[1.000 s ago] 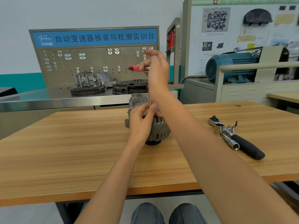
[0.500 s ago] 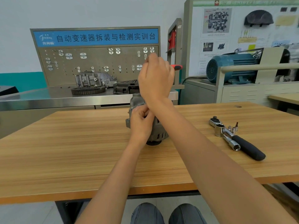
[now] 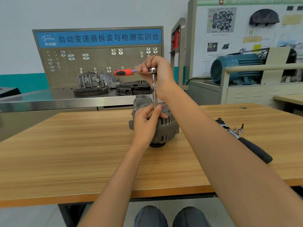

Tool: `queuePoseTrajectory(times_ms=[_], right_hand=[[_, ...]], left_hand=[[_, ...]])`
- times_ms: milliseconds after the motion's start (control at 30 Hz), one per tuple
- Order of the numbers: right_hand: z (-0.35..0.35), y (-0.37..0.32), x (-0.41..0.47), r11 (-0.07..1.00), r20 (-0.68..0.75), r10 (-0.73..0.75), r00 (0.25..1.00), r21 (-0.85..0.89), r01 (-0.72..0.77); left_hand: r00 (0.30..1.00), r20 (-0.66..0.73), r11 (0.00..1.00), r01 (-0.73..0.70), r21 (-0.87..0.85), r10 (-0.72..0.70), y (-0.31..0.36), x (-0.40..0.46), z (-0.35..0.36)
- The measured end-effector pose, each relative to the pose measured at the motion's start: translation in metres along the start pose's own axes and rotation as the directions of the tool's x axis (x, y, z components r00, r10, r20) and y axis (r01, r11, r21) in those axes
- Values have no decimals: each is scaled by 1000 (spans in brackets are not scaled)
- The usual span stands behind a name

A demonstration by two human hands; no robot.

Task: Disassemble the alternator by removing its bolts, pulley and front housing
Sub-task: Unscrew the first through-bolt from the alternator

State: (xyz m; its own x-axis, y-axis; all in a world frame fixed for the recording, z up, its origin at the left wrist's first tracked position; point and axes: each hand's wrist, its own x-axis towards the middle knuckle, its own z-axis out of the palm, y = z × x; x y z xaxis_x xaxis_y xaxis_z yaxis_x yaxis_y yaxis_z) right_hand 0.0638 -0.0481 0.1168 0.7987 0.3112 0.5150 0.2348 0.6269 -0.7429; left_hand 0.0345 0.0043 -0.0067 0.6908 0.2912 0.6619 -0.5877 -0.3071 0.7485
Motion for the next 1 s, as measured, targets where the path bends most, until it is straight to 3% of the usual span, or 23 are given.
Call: queuePoseTrajectory(times_ms=[67,167,267,333,400,467,500,567,667,733,800,900,1000], right_hand=[[0,1,-2,1000,11,6,1000,-6,-6],[-2,3,1,998,-100,-50,994,-44,46],[1,11,-2,924,-201,-255,946,-338,177],[5,22,-8,727,-158,-466,871,-629,274],[5,32,-11,406,-45,-653,756,-863,299],[2,35,-9,155,29,-737,676,-965,210],[2,35,-7,119,39,-733,679,-976,184],[1,32,-5,203,11,-695,719,-956,212],[3,27,-2,548,-102,-553,827,-792,269],[4,19,1,788,-156,-358,921,-580,208],[4,9,3,946,-139,-142,980,-311,93],[0,5,0,1000,-16,-10,1000,-23,9],[-2,3,0,1000,-50,-3,999,10,4]], left_hand=[[1000,-13,1000,-2,11,2,0,0,0],[999,-33,998,-24,56,26,0,1,2],[998,-52,997,-39,63,42,-2,1,4],[997,-78,999,14,46,-10,-6,3,4],[987,-130,995,96,27,-92,-8,4,5],[983,-135,991,132,29,-127,-9,5,6],[984,-124,991,131,28,-127,-8,5,6],[988,-105,993,116,16,-114,-8,5,6],[995,-54,997,81,1,-80,-8,5,4],[998,-8,998,55,5,-55,-3,3,3],[999,17,999,30,25,-30,1,1,1],[1000,15,998,-12,55,11,1,0,0],[1000,-1,997,-31,66,31,0,2,1]])
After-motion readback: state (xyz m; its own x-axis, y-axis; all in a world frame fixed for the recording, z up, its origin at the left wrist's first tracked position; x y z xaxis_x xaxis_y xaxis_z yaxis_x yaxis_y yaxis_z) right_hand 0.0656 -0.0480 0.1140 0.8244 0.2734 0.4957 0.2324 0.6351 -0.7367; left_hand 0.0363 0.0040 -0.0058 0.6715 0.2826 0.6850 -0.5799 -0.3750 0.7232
